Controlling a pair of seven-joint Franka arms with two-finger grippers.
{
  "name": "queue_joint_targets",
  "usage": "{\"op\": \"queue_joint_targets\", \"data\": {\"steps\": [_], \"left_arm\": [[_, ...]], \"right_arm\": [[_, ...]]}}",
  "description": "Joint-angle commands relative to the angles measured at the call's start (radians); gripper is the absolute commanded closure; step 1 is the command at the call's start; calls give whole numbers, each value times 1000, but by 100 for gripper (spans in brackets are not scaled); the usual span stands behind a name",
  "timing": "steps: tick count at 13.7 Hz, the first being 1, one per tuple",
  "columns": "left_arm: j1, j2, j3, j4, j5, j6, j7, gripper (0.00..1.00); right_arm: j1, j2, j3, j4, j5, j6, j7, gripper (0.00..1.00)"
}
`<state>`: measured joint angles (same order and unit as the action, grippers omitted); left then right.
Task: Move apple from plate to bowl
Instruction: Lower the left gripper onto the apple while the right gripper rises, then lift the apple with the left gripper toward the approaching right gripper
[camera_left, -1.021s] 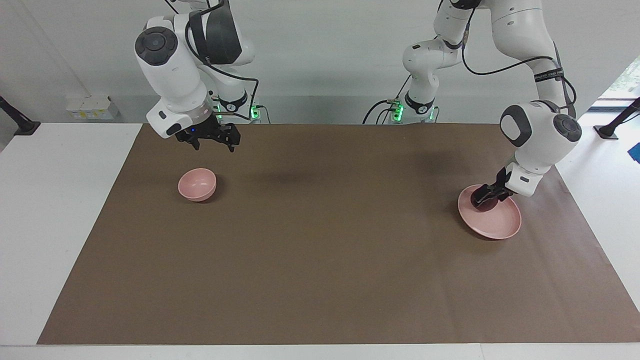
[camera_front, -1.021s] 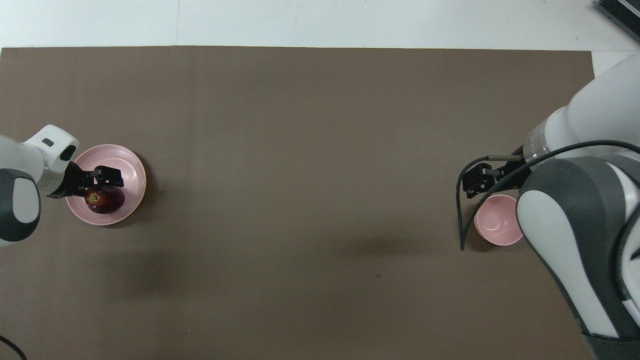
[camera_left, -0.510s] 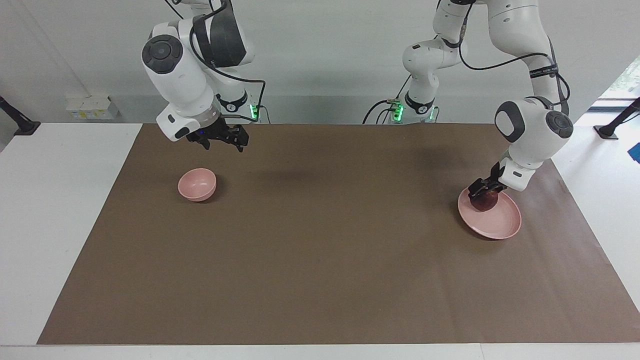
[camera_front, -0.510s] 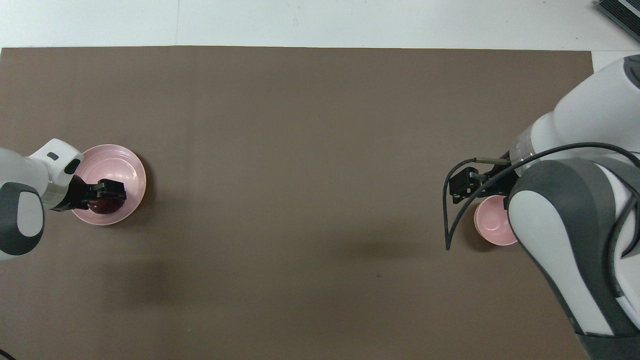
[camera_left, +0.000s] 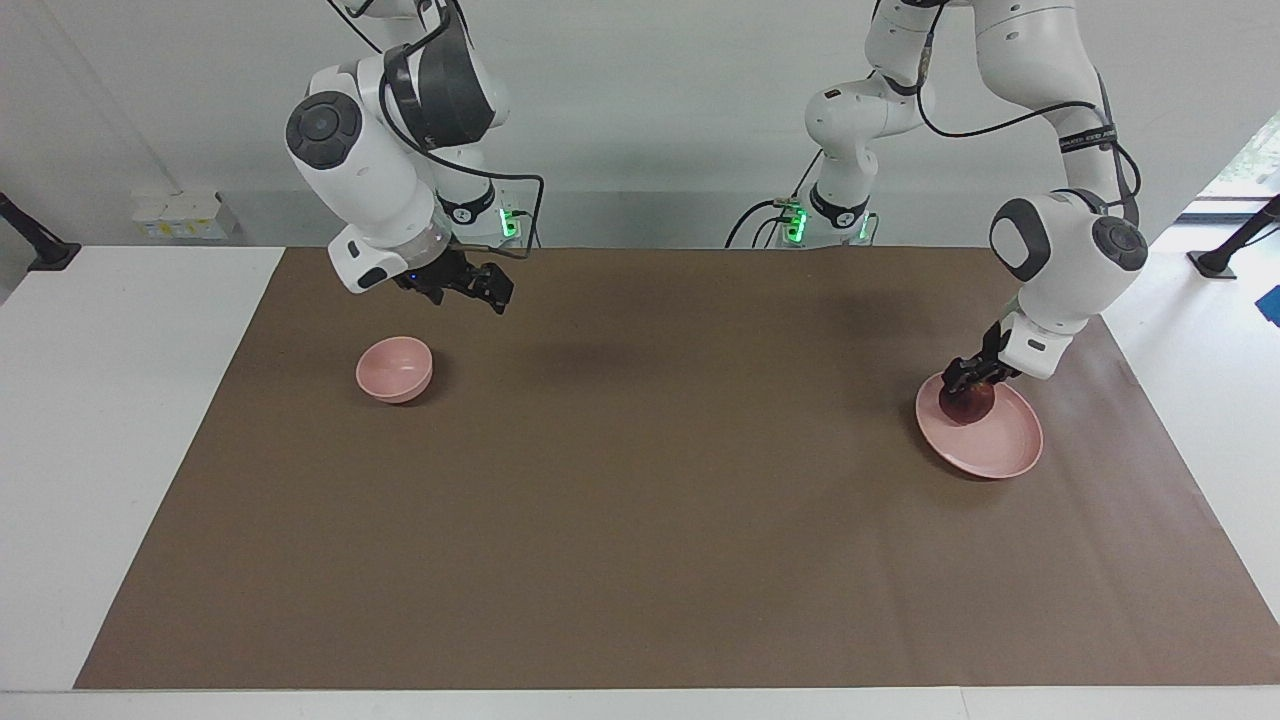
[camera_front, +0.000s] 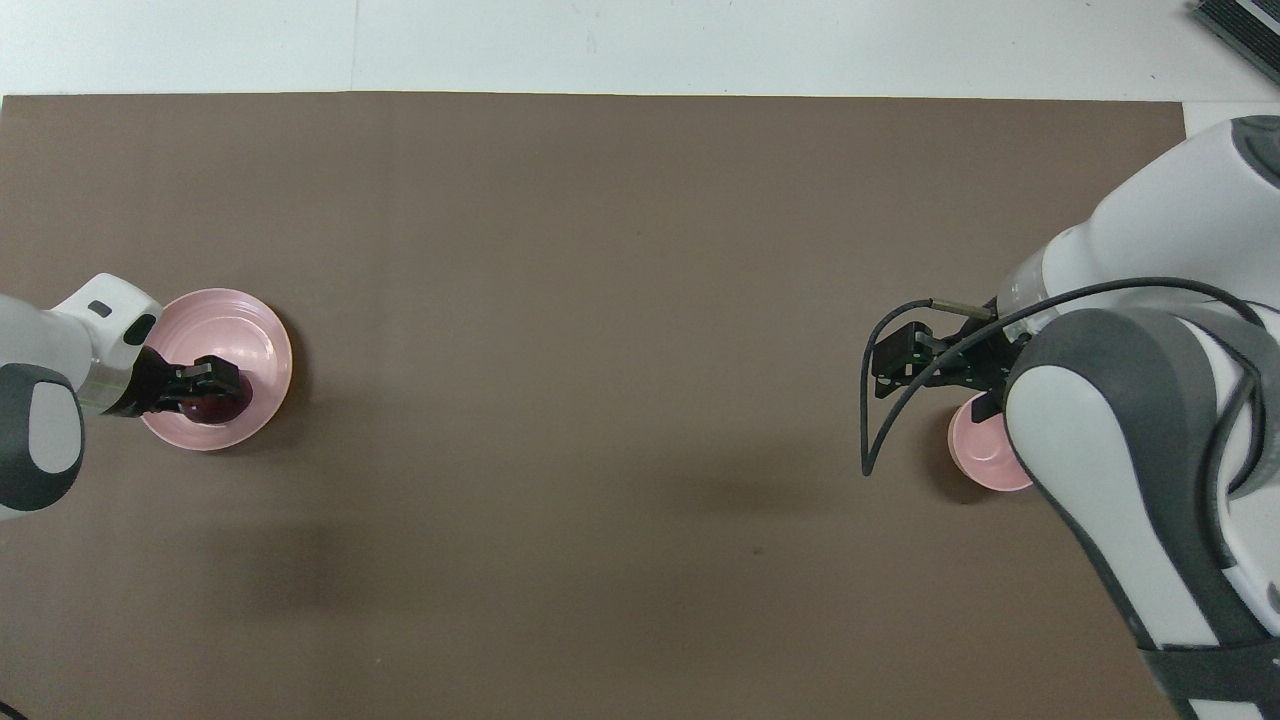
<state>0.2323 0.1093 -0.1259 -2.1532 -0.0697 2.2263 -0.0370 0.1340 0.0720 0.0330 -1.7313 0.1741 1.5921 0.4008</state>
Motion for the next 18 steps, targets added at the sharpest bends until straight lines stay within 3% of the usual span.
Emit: {"op": "queue_joint_targets", "data": {"steps": [1,5,11,14,18], "left_arm": [[-2,15,0,52,4,-19,-14,100],[-7,15,-5,163,-189,-63,-24,100],[-10,-28,-63,200,-554,-118,-26,100],[-10,-56,-133,194,-640,-141,-44,100],[-10,-82,-187,190,-772,-200,-67,100]], "right_arm": [[4,-3,4,-11,24,19,33,0],[-7,9,4,-11,134,19,81,0],[12,49,4,-11,356,71,340,0],[36,68,4,-20,497,126,475,0],[81,75,4,-25,558,251,627,0]]}}
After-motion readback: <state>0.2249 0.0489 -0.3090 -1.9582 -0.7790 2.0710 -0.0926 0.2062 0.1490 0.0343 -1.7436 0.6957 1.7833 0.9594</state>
